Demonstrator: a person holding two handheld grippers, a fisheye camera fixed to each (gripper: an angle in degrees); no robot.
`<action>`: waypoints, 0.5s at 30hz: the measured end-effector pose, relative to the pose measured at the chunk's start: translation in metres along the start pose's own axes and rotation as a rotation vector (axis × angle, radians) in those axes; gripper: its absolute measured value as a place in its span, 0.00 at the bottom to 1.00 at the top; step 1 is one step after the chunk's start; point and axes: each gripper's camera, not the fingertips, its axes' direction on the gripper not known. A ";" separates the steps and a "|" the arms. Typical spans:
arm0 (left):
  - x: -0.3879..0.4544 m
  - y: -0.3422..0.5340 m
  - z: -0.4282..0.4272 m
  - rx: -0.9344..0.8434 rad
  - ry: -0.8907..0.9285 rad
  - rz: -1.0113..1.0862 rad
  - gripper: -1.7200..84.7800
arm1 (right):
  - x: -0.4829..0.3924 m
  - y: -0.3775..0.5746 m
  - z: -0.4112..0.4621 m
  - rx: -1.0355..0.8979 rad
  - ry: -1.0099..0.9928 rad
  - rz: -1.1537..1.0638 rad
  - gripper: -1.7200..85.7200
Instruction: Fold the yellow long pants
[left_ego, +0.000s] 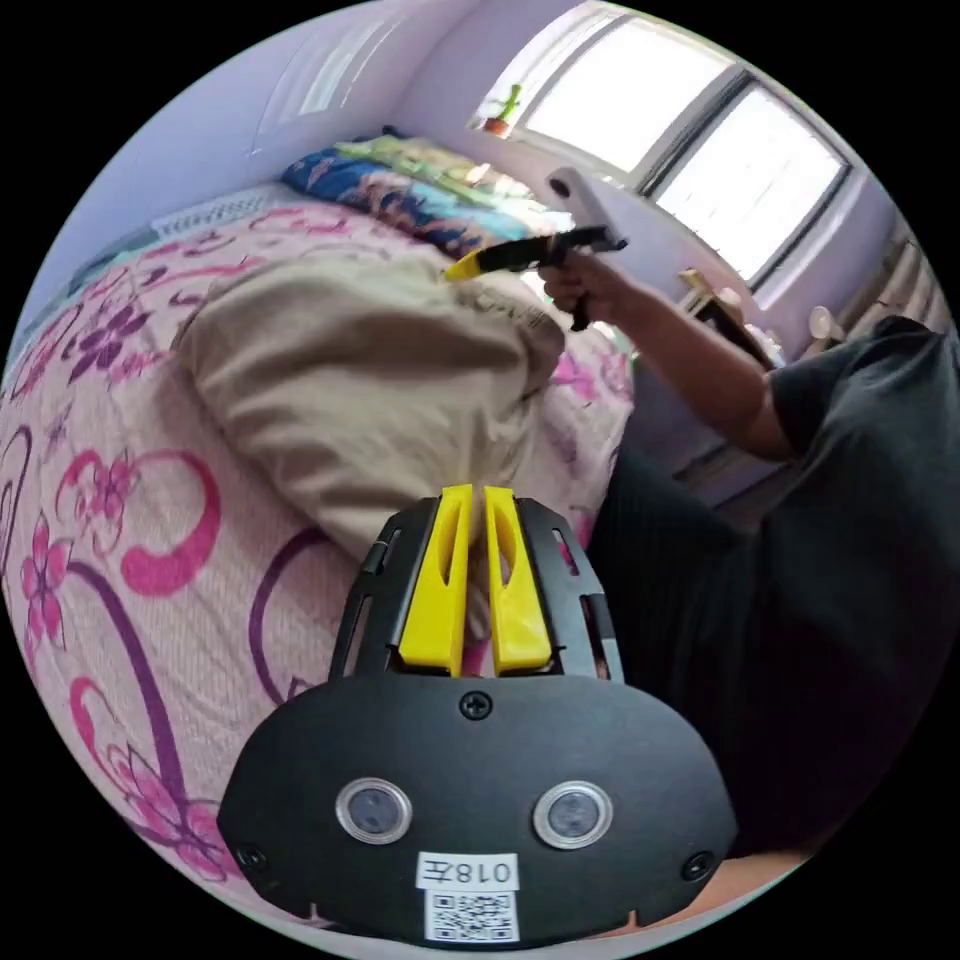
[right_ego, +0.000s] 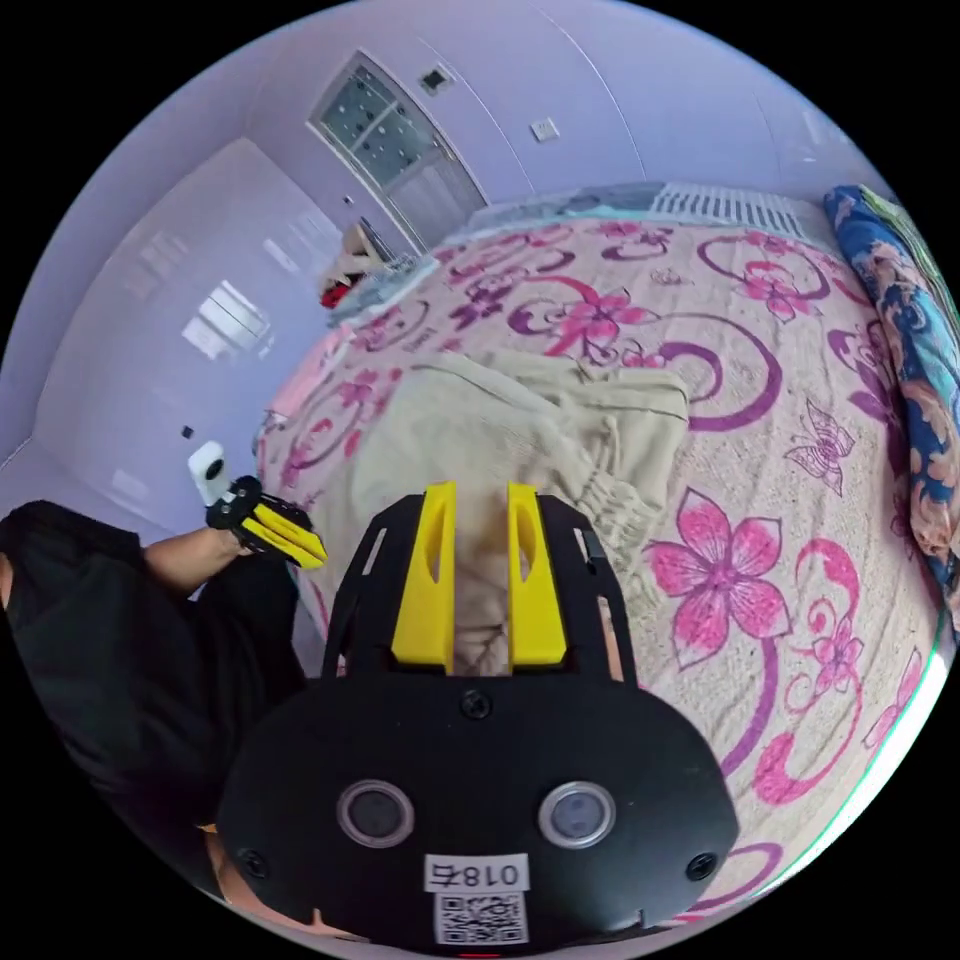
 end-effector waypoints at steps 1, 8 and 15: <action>-0.007 0.006 0.003 -0.012 0.017 -0.022 0.02 | 0.019 -0.008 0.018 -0.107 0.083 0.029 0.05; -0.038 0.005 -0.072 0.245 0.200 -0.005 0.07 | 0.045 -0.023 -0.005 -0.095 -0.054 0.029 0.11; -0.180 -0.045 -0.100 0.470 -0.019 -0.402 0.17 | 0.075 -0.034 -0.039 0.115 -0.025 0.127 0.20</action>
